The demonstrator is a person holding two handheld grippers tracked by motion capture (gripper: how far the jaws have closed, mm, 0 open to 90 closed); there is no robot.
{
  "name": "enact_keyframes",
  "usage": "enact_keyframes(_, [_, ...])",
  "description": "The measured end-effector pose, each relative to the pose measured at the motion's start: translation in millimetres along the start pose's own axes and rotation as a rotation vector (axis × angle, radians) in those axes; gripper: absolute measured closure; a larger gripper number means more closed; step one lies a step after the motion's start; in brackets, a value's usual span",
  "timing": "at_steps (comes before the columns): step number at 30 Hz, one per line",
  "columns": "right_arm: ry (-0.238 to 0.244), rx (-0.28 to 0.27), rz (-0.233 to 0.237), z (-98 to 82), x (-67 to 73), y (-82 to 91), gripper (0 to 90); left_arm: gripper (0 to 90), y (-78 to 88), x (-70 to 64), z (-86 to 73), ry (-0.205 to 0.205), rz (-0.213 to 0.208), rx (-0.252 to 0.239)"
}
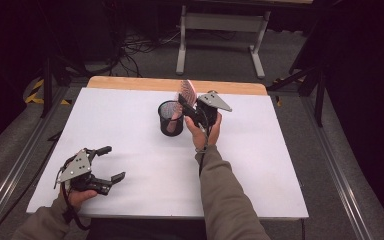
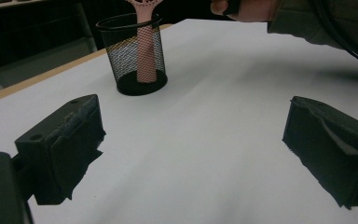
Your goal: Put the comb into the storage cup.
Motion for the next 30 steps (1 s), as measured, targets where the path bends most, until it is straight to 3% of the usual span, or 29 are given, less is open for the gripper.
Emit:
enact_keyframes(15, [-0.008, 0.021, -0.033, -6.8, -12.8, 7.4, 58.1, 5.9, -0.8, -0.1, -0.3, 0.001, 0.002, 0.001])
enact_keyframes(25, [0.028, 0.041, -0.029, -7.7, -12.0, 8.6, 53.6, 6.1, -0.9, -0.3, -0.1, -0.002, 0.001, 0.0])
enact_keyframes(29, [0.04, 0.049, -0.036, -8.3, -11.6, 9.0, 51.0, 6.0, -0.8, -0.1, -0.2, -0.001, 0.002, 0.0])
enact_keyframes(30, [0.051, 0.051, -0.056, -8.7, -12.0, 9.7, 51.3, 6.0, -0.7, -0.1, -0.2, -0.002, 0.003, 0.001])
Point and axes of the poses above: each handheld gripper's, and its own axes: y roughly backward along the jaws, z roughly out of its top, x roughly to its left, the point moved 5 cm from there along -y, roughly forward along the jaws, and after that the axes turned 1 degree about -y, right-handed, at the moved point
